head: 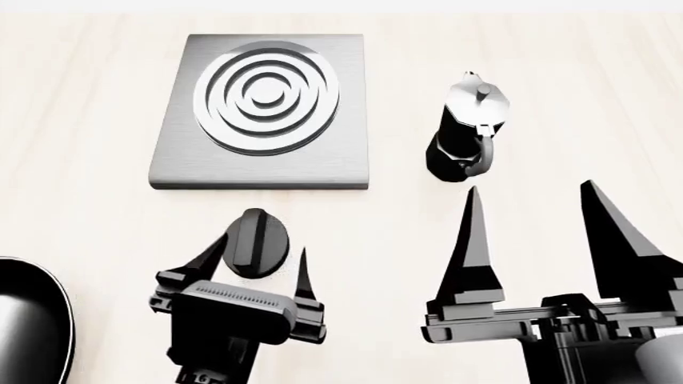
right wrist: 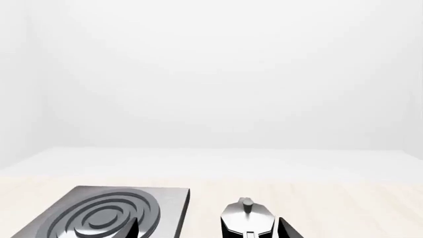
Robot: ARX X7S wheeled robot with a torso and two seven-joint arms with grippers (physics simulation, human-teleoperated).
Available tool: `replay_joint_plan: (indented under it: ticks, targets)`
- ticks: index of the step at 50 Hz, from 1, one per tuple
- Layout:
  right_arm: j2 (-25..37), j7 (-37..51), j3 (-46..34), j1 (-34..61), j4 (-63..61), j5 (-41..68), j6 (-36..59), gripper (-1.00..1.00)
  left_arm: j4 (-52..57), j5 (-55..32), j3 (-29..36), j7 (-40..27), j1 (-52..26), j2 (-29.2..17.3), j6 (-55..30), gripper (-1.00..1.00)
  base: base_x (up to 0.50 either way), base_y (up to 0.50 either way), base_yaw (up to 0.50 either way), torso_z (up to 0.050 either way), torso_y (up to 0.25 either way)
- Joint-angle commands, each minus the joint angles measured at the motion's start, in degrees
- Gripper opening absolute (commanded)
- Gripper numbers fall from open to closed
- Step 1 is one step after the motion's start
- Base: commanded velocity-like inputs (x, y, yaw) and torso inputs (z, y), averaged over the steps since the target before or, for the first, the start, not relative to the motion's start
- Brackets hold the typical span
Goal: Turn on the stove and put the moka pot on it.
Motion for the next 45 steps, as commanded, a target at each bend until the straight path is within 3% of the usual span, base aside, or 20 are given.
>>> replay_joint_plan:
  ticks: [1,16,45]
  targets:
    - [0.73,1.31,-2.52,2.08,0.02,0.08,-0.89,1.0,-3.65,-1.23,0.12,-1.27,0.36,-0.64,2.83,1.0,0.0,0.0,0.0,0.0,0.0]
    - [2.43,3.94,-7.69,6.17,0.03,-0.09,-3.06,1.0,-6.82,-2.3,0.6,-2.6,-0.02,-1.53,4.56,1.0,0.0,0.0,0.0,0.0,0.0]
    - [3.08,4.79,-9.96,7.84,0.85,-0.03,-4.65,1.0,-12.34,-3.84,1.58,-4.59,-1.64,-2.51,7.16,1.0,0.0,0.0,0.0,0.0,0.0]
